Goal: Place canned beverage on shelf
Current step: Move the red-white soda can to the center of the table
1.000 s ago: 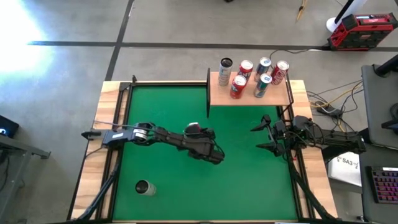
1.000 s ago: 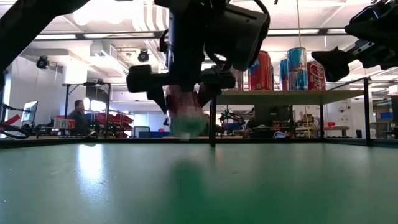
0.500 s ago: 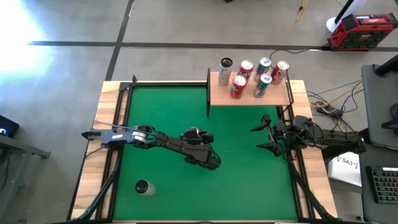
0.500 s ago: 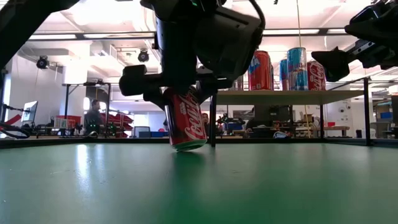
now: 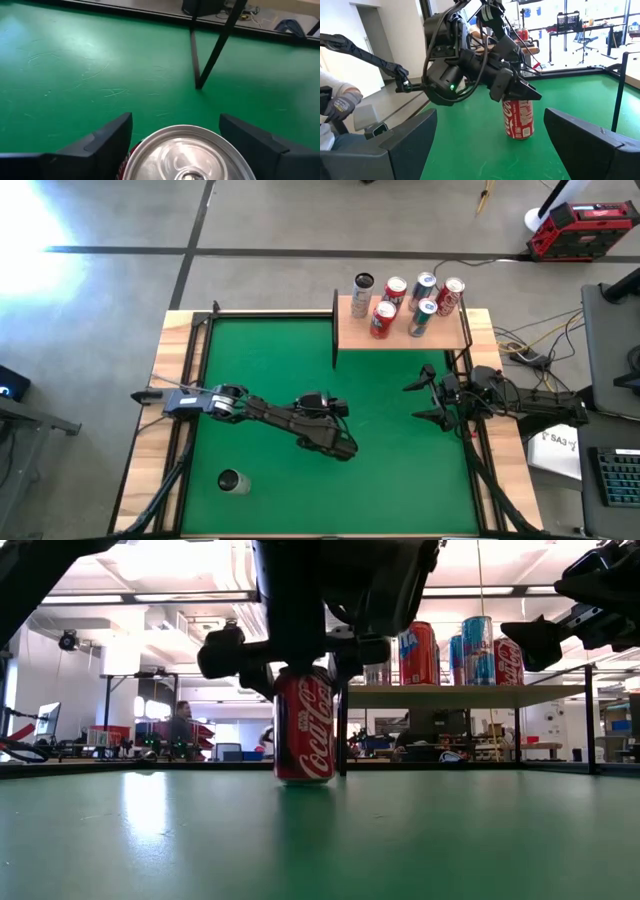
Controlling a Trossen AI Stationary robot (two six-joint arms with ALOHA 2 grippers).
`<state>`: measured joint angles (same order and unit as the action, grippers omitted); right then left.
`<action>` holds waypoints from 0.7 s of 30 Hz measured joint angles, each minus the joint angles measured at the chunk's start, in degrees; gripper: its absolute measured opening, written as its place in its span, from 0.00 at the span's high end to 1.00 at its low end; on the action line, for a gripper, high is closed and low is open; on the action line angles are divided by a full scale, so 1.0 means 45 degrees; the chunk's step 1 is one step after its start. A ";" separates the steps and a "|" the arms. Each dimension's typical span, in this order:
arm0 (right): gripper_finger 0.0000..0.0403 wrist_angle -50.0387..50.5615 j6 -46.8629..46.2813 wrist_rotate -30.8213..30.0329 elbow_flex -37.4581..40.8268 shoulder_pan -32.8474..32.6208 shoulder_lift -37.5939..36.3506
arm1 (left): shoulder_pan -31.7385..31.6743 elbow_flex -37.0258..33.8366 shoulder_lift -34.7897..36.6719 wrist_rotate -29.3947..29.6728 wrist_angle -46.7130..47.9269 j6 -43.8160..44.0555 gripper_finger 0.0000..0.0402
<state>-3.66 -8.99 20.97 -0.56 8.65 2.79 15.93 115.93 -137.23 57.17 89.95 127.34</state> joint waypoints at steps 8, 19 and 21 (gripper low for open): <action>0.11 0.0000 0.0002 0.0000 -0.0005 -0.0001 0.0000 | 0.0007 0.0732 0.0046 -0.0151 0.0019 -0.0725 0.27; 0.11 0.0000 0.0001 0.0000 -0.0001 0.0000 0.0000 | 0.0007 0.2544 0.0097 -0.1606 0.0029 -0.1577 0.31; 0.11 0.0000 0.0002 0.0000 -0.0003 0.0001 0.0000 | 0.0007 0.2804 0.0097 -0.1730 0.0015 -0.1571 0.31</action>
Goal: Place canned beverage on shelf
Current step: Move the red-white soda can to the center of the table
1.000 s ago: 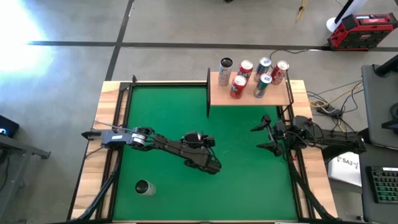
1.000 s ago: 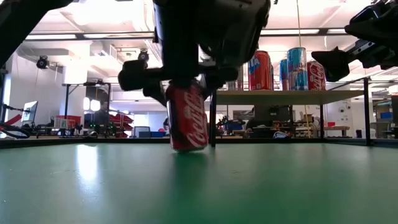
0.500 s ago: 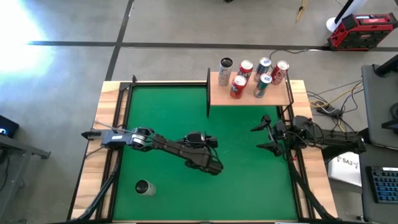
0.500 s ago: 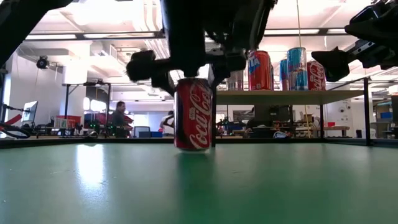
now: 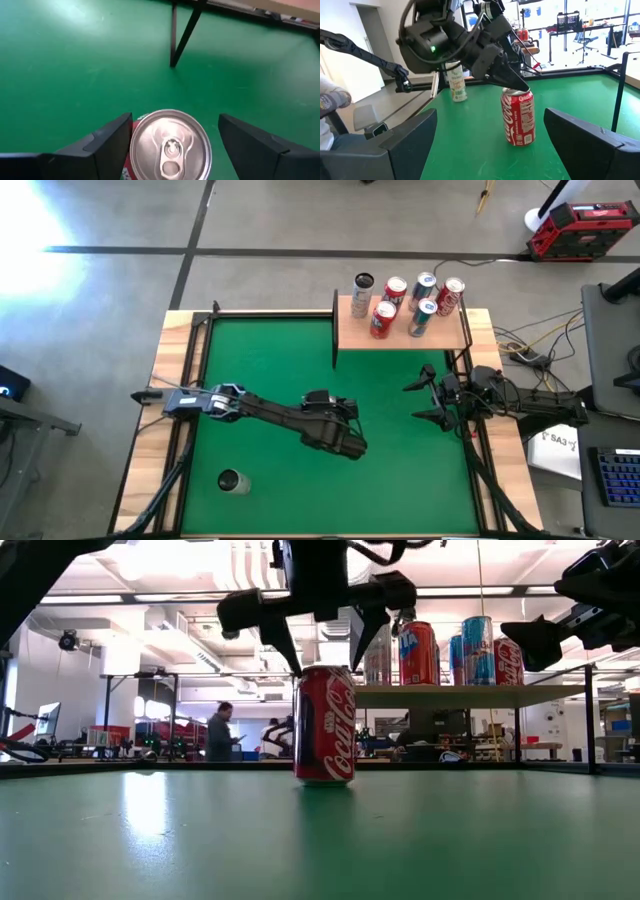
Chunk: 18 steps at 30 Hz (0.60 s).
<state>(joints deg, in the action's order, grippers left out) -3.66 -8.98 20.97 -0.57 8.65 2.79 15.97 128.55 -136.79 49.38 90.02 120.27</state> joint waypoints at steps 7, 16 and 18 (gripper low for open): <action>0.11 0.0000 -0.0002 0.0000 0.0003 0.0001 0.0000 | -0.0277 0.0899 0.0016 -0.2952 0.0011 -0.0122 0.31; 0.11 0.0000 -0.0001 0.0000 0.0001 -0.0002 0.0000 | -0.0873 0.1413 0.0202 -0.5995 -0.0007 -0.1723 0.22; 0.11 0.0000 0.0001 0.0000 0.0001 -0.0002 0.0000 | -0.0947 0.1428 0.0204 -0.6462 -0.0015 -0.1723 0.16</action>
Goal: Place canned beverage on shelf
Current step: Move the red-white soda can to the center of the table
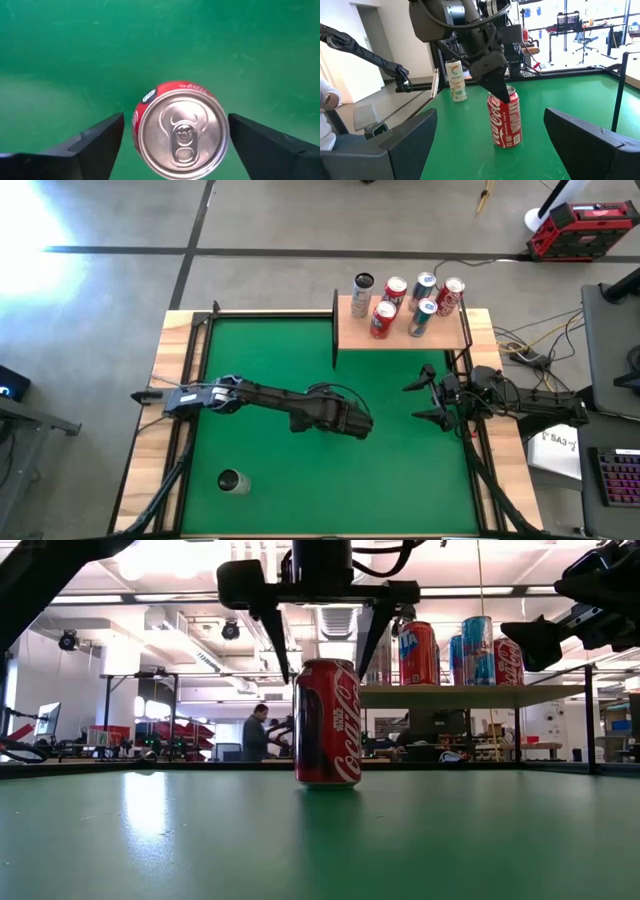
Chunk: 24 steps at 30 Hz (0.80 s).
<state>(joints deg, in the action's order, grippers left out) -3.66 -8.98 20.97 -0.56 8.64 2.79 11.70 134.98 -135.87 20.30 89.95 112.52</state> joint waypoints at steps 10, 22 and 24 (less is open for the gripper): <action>0.11 0.0000 -0.0001 0.0000 0.0001 0.0000 0.0000 | -0.0063 -0.0006 0.0000 -0.0420 -0.0038 0.1758 0.03; 0.11 0.0000 -0.0002 0.0000 0.0000 0.0000 0.0000 | -0.0200 -0.0092 -0.0762 -0.0589 -0.0315 0.3022 0.05; 0.11 0.0000 -0.0003 0.0000 -0.0003 0.0000 0.0000 | -0.0261 -0.0096 -0.0951 -0.0593 -0.0283 0.3043 0.08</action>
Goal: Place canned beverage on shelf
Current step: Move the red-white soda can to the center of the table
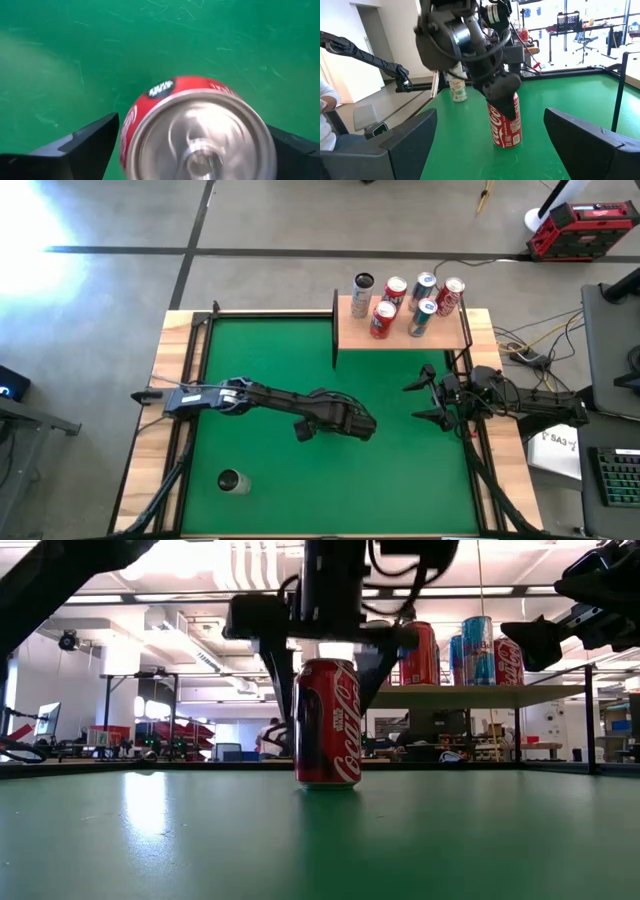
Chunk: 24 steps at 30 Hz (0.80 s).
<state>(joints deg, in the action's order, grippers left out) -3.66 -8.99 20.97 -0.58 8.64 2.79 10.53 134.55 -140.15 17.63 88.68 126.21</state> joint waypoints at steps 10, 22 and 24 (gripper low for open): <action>0.11 0.0000 0.0005 0.0000 0.0000 0.0005 0.0000 | -0.0054 -0.0006 -0.0157 -0.0083 0.0059 -0.1732 0.30; 0.11 0.0000 0.0005 0.0000 0.0000 0.0005 0.0000 | -0.0393 0.0072 -0.0157 0.0777 -0.1997 -0.6209 0.30; 0.11 0.0000 0.0002 0.0000 0.0000 0.0003 0.0000 | -0.0596 0.0072 -0.0157 0.0858 -0.2802 -0.7371 0.30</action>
<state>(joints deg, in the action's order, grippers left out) -3.66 -8.98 20.97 -0.58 8.66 2.79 7.85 134.87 -140.86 21.50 76.07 93.04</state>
